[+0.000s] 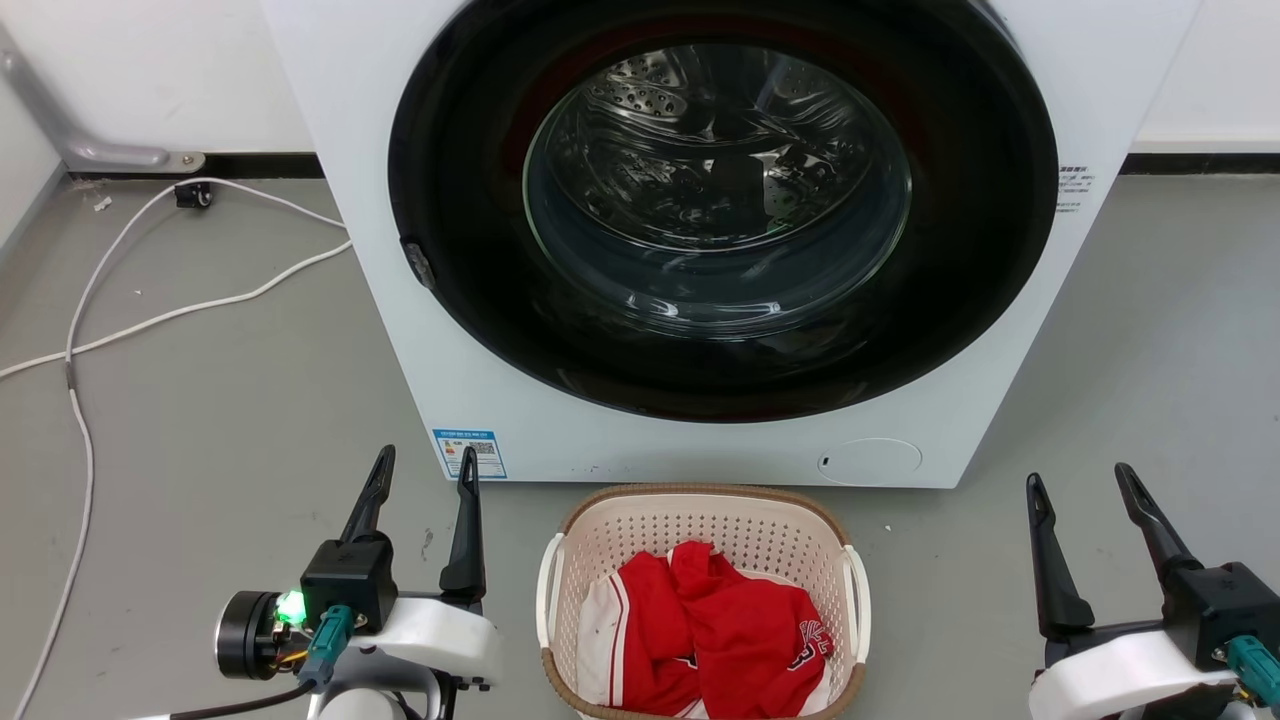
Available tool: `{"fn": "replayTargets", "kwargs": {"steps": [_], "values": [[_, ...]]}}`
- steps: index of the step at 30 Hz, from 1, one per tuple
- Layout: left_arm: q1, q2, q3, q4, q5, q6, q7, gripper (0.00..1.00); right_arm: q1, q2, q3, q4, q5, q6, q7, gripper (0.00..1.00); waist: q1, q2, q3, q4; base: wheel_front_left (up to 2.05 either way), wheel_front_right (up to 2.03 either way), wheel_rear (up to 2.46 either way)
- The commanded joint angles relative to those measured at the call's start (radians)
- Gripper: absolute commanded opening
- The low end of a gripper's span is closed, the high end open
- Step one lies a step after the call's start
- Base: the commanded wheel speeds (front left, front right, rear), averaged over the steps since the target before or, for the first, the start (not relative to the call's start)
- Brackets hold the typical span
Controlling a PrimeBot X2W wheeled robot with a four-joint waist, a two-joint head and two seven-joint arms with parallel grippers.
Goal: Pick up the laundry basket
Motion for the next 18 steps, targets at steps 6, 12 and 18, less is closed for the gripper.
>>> {"fn": "replayTargets", "kwargs": {"steps": [6,12,18], "values": [[0.004,-0.002,0.004,0.003,0.005,0.001,-0.003,1.00,-0.002,0.003,-0.002,0.004,-0.008,0.000,-0.006,1.00,0.0000,-0.0001,0.002,0.001,0.00,0.00,0.00],[-0.022,-0.003,0.004,0.005,0.012,0.003,-0.003,1.00,-0.021,0.003,-0.009,0.017,0.005,0.000,-0.002,1.00,0.0000,-0.0001,0.025,-0.003,0.00,0.00,0.00],[-0.096,-0.005,-0.007,0.048,0.006,-0.008,-0.002,1.00,-0.083,0.003,-0.025,0.071,0.023,0.000,-0.004,1.00,0.0000,-0.0001,0.097,-0.009,0.00,0.00,0.00]]}}
